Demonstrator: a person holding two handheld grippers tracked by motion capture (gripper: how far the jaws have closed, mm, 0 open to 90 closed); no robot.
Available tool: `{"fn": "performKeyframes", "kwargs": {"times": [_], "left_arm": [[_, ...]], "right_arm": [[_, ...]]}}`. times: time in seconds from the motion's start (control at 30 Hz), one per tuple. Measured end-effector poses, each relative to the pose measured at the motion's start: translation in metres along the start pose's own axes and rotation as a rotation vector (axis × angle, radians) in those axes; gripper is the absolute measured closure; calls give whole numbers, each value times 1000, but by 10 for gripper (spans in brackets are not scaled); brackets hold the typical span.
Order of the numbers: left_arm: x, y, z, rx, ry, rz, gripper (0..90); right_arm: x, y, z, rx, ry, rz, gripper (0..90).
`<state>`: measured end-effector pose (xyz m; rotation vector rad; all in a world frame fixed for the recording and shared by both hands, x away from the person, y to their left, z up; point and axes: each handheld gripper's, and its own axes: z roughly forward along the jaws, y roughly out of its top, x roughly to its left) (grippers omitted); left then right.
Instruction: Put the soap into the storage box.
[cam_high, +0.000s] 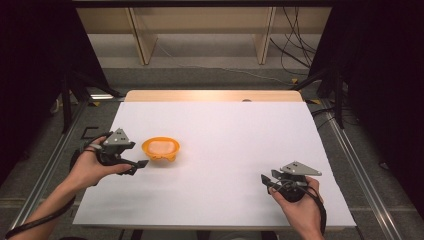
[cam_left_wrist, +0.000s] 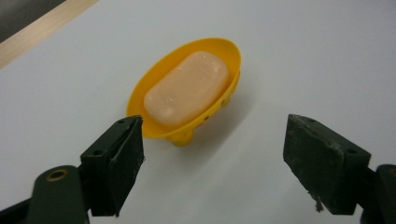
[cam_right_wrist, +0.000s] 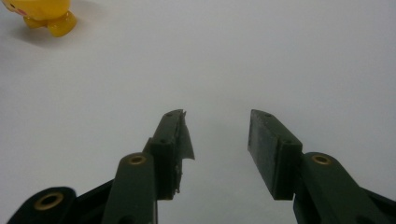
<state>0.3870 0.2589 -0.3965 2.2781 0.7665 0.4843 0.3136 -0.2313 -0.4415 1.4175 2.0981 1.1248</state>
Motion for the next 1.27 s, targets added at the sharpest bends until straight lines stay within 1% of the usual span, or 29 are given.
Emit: {"fn": "performKeyframes", "kwargs": {"times": [0.03,0.13,0.17,0.23,0.27,0.3,0.37,0.43,0.53,0.6,0.63,0.67,0.7,0.73,0.77,0.8,0.83,0.87,0.9,0.93,0.97,1.03,1.07,1.1,1.13,1.17,1.2,1.23,1.27], "left_arm": [[-3,-4,1,2,0,-15,200],[-7,-13,2,11,-5,-13,199],[-10,-17,4,14,2,-18,199],[-14,-25,6,23,7,-26,198],[-15,-28,7,31,6,-25,198],[-17,-32,8,31,8,-29,197],[-21,-40,10,37,5,-49,197],[-25,-48,13,47,-12,-59,194],[-31,-60,17,56,-18,-97,192],[-32,-66,19,63,-14,-76,192],[-35,-71,21,71,-18,-112,193],[-37,-74,22,64,-14,-122,193],[-34,-76,23,68,-9,-79,193],[-36,-79,24,53,-1,-87,199],[-38,-80,24,61,-8,-100,200],[-41,-82,25,59,-2,-124,200],[-41,-82,24,60,-1,-108,200],[-42,-83,24,56,0,-119,200],[-39,-83,23,54,1,-67,200],[-39,-84,23,57,3,-67,200],[-41,-85,23,72,-7,-108,199],[-41,-85,24,55,5,-112,200],[-40,-85,24,52,7,-116,200],[-38,-84,24,49,9,-77,200],[-38,-84,23,59,8,-76,200],[-40,-85,25,57,9,-106,201],[-39,-84,25,51,14,-77,201],[-38,-84,26,51,16,-63,201],[-39,-84,26,57,8,-63,201]], "right_arm": [[0,0,0,0,-1,-1,563],[1,0,0,0,-1,0,563],[0,0,-1,18,-10,-7,563],[2,0,-1,21,1,9,563],[-2,1,-1,9,3,-28,563],[-2,1,-1,8,2,-30,563],[-2,0,0,8,-2,-35,563],[-2,0,-1,19,-2,-29,563],[-2,0,0,15,-3,-32,563],[-2,0,0,9,-7,-38,563],[-2,0,1,9,-5,-38,563],[1,0,0,16,-7,-10,563],[0,0,0,19,-9,-13,563],[1,0,0,18,-5,-6,563],[1,0,0,14,-6,-12,563],[1,0,0,14,-4,-12,563],[-2,0,1,5,-2,-40,563],[-2,1,1,7,-5,-43,563],[-2,1,1,7,-4,-43,563],[-2,1,2,8,4,-38,563],[-2,1,2,10,4,-39,563],[-2,0,2,17,6,-35,562],[-3,0,3,10,2,-48,563],[-1,0,3,17,2,-20,563],[-1,0,2,24,1,-18,563],[0,0,2,26,1,-11,563],[0,0,2,24,0,-15,562],[-1,0,3,21,-4,-24,562],[-3,1,3,17,-4,-47,563]]}}
